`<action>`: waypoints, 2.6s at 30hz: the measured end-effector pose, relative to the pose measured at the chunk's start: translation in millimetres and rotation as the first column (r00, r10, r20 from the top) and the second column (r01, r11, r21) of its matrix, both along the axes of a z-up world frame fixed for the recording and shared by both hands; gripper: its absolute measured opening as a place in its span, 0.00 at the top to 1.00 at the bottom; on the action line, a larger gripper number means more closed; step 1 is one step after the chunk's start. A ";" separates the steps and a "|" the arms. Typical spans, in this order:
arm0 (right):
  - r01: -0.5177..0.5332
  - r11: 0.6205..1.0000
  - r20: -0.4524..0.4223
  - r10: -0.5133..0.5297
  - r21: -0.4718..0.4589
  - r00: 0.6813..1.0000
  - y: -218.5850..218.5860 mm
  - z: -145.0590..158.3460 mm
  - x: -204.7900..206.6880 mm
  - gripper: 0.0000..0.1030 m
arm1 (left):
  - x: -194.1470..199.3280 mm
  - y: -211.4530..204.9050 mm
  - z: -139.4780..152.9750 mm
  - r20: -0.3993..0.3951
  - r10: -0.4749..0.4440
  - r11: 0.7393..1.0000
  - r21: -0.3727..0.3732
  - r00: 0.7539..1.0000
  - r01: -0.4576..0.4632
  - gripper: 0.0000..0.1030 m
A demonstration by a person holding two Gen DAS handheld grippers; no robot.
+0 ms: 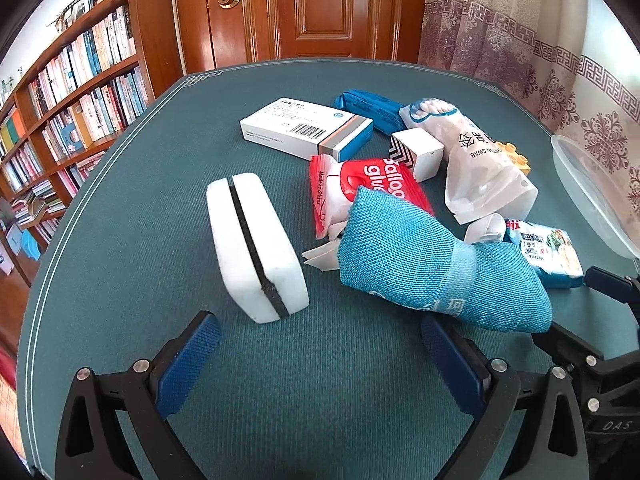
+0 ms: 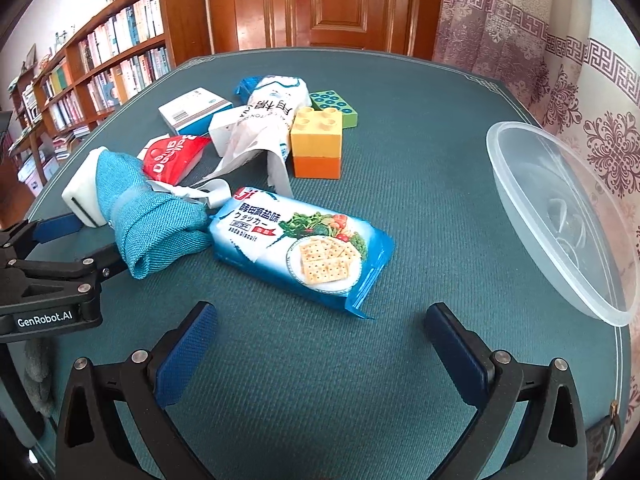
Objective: Organize objects
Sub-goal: 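Grasp the white block with the left tool while the right tool reaches the cracker pack, then close the right tool on the blue cracker pack and lift it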
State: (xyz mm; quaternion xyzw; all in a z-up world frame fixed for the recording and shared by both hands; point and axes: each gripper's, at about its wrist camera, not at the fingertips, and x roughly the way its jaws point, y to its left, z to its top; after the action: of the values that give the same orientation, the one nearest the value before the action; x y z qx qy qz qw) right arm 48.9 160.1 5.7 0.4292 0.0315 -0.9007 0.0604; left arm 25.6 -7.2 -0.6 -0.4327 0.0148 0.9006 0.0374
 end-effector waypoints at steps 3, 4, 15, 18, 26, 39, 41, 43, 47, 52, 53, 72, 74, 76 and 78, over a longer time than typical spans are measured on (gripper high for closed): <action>-0.008 1.000 -0.018 0.008 -0.015 1.000 1.3 4.8 -0.7 0.00 | 5.7 -8.9 2.7 -0.005 0.005 1.000 0.030 1.000 -0.005 0.00; -0.014 1.000 -0.029 0.014 -0.012 0.999 1.2 6.9 -1.0 0.00 | 6.9 -12.8 3.3 -0.007 0.009 0.999 0.043 1.000 -0.009 0.00; -0.155 0.986 -0.129 0.161 0.054 0.979 -21.1 24.2 -14.0 0.00 | 14.1 -36.7 8.6 -0.031 0.068 0.996 0.065 0.997 -0.066 0.00; -0.178 0.983 -0.118 0.183 0.047 0.976 -21.1 20.3 -22.9 0.00 | 13.8 -38.8 10.6 -0.038 0.078 0.995 0.061 0.996 -0.075 0.00; -0.209 0.977 -0.038 0.208 -0.044 0.977 -7.3 10.1 -22.7 0.14 | 9.2 -43.4 17.6 -0.059 0.100 0.994 0.046 0.993 -0.097 0.00; -0.287 0.957 -0.031 0.285 -0.043 0.958 -23.7 11.8 24.7 0.35 | -14.8 -45.5 24.4 -0.067 0.172 0.984 0.056 0.983 -0.168 0.00; -0.271 0.961 -0.030 0.270 -0.050 0.962 -23.5 11.6 20.9 0.34 | -20.0 -47.9 22.5 -0.051 0.186 0.981 0.072 0.981 -0.182 0.01; -0.249 0.966 -0.026 0.247 -0.064 0.969 -22.0 11.1 15.7 0.34 | -23.6 -50.7 21.0 -0.035 0.195 0.977 0.095 0.980 -0.191 0.06; -0.215 0.973 -0.027 0.214 -0.089 0.977 -22.7 11.8 8.2 0.34 | -27.3 -55.2 16.3 0.000 0.194 0.972 0.136 0.981 -0.192 0.22; -0.171 0.981 -0.016 0.170 -0.090 0.985 -25.8 9.9 -1.3 0.34 | -22.0 -48.8 21.4 -0.020 0.156 0.977 0.151 0.988 -0.151 0.45; -0.161 0.983 -0.018 0.160 -0.091 0.987 -25.8 10.3 -2.7 0.34 | -20.6 -47.5 23.4 -0.025 0.150 0.978 0.149 0.988 -0.145 0.51; -0.065 0.989 -0.033 0.061 -0.130 0.998 -8.6 13.7 -1.4 0.53 | 2.6 -42.0 47.9 -0.090 0.106 0.984 0.153 0.990 -0.091 0.66; -0.056 0.988 -0.044 0.050 -0.142 0.998 -4.6 18.1 2.0 0.53 | 3.9 -38.7 52.0 -0.101 0.098 0.985 0.149 0.990 -0.082 0.66; -0.044 0.987 -0.053 0.036 -0.157 0.998 1.7 22.8 4.9 0.53 | 5.2 -34.7 55.8 -0.113 0.086 0.987 0.145 0.990 -0.069 0.66; -0.031 0.984 -0.062 0.020 -0.174 0.998 8.8 27.5 7.8 0.53 | 6.8 -30.2 59.4 -0.124 0.074 0.988 0.142 0.990 -0.056 0.66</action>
State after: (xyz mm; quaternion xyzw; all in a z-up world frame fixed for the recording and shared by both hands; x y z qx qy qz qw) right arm 56.7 168.9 33.2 0.3946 -0.0403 -0.9116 0.1082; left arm 32.4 -37.4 58.8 -0.3702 -0.0593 0.9263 0.0367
